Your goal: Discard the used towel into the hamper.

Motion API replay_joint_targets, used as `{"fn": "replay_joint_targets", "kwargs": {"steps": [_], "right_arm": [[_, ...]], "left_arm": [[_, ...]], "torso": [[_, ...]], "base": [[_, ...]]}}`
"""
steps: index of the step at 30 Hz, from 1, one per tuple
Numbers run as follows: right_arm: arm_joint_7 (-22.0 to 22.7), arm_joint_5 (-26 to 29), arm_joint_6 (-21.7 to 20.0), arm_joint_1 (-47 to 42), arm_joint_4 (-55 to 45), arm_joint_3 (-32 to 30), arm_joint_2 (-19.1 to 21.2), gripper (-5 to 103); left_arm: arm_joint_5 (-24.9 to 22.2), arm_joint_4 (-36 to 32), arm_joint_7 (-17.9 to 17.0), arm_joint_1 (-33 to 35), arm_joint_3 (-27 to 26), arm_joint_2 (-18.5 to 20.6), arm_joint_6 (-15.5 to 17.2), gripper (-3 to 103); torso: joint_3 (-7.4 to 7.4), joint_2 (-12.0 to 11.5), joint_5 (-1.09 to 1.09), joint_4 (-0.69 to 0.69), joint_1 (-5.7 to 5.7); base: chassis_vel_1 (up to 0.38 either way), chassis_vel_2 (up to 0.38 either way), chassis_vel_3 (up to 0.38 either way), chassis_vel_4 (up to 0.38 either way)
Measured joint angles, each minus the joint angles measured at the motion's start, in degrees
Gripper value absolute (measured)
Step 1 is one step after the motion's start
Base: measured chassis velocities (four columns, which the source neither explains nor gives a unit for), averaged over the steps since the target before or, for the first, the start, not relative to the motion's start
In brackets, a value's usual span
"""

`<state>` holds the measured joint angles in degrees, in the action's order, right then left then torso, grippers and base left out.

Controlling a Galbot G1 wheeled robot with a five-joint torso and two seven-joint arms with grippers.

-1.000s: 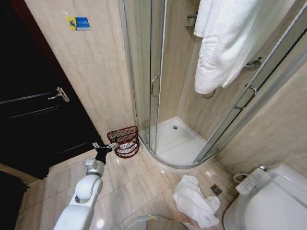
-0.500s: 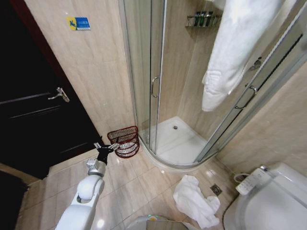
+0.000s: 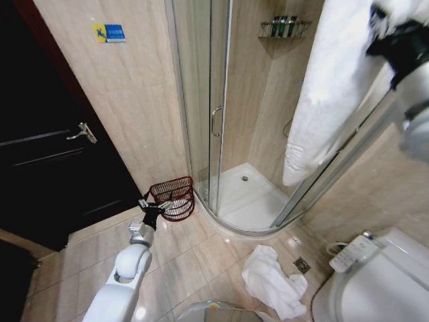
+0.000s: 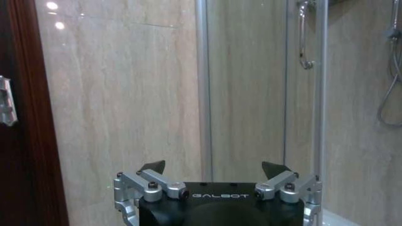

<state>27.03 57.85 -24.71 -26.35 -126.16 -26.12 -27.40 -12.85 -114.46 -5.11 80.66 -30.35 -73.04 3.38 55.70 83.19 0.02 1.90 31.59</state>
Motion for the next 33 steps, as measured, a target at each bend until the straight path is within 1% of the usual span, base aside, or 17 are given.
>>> {"fn": "replay_joint_targets", "kwargs": {"steps": [1,4,5,6,8,10,13,14,19,25,26,33], "right_arm": [[0.0,0.0,0.0,0.0,0.0,0.0,0.0,6],[-0.11,-1.39,0.36,-10.14,-3.07,-5.76,-1.86,6],[-0.11,-1.39,0.36,-10.14,-3.07,-5.76,-1.86,6],[-0.3,-2.09,0.62,-13.32,-3.98,-7.31,-2.75,6],[-0.19,-2.82,0.73,-16.67,-5.13,-8.46,-4.25,6],[0.15,-2.99,0.72,-17.59,-5.63,-8.55,-5.01,6],[1.53,-3.57,0.25,-18.99,-7.33,-8.02,-7.56,6],[1.53,-3.57,0.25,-18.99,-7.33,-8.02,-7.56,6],[3.21,-5.93,-0.02,-20.87,-9.02,-5.52,-10.47,6],[3.48,-7.82,-0.02,-22.46,-9.64,-4.44,-11.8,6],[3.48,-8.82,0.1,-23.8,-9.8,-4.3,-12.39,6],[3.25,-10.38,0.43,-26.67,-10.52,-4.63,-13.4,6]], "left_arm": [[0.0,0.0,0.0,0.0,0.0,0.0,0.0,100],[0.06,0.0,-0.07,-0.16,0.49,0.12,0.19,100],[0.06,0.0,-0.07,-0.16,0.49,0.12,0.19,100],[0.12,0.0,-0.08,-0.14,0.61,0.15,0.2,100],[0.22,-0.01,-0.09,-0.1,0.71,0.17,0.21,100],[0.24,-0.02,-0.09,-0.08,0.73,0.17,0.21,100],[0.26,-0.28,-0.1,0.11,0.63,0.27,0.2,100],[0.26,-0.28,-0.1,0.11,0.63,0.27,0.2,100],[-0.12,-0.63,-0.1,0.65,-0.66,0.53,-0.1,100],[-0.33,-0.65,-0.05,0.99,-1.39,0.51,-0.54,100],[-0.37,-0.63,-0.01,1.21,-1.69,0.44,-0.95,100],[-0.44,-0.58,0.1,1.63,-2.22,0.43,-1.36,100]], "torso": [[0.0,0.0,0.0,0.0,0.0],[0.0,0.0,-0.01,0.01,0.01],[0.0,0.0,-0.01,0.01,0.01],[0.0,0.0,0.0,0.01,0.01],[0.0,0.0,0.0,0.0,0.01],[0.0,0.0,0.0,0.0,0.01],[0.01,-0.01,-0.02,0.01,0.01],[0.01,-0.01,-0.02,0.01,0.01],[0.01,-0.01,-0.02,0.01,0.01],[0.01,-0.01,-0.03,0.01,0.01],[0.01,-0.01,-0.03,0.01,0.01],[0.01,0.0,-0.03,0.01,0.01]], "base": [[0.0,0.0,0.0,0.0],[0.0,0.0,0.0,0.0],[0.0,0.0,0.0,0.0],[0.0,0.0,0.0,0.0],[0.0,0.0,0.0,0.0],[0.0,0.0,0.0,0.0],[0.0,0.0,0.0,0.0],[0.0,0.0,0.0,0.0],[0.0,0.0,0.0,0.0],[0.0,0.0,0.0,0.0],[0.0,0.0,0.0,0.0],[0.0,0.0,0.0,0.0]]}}
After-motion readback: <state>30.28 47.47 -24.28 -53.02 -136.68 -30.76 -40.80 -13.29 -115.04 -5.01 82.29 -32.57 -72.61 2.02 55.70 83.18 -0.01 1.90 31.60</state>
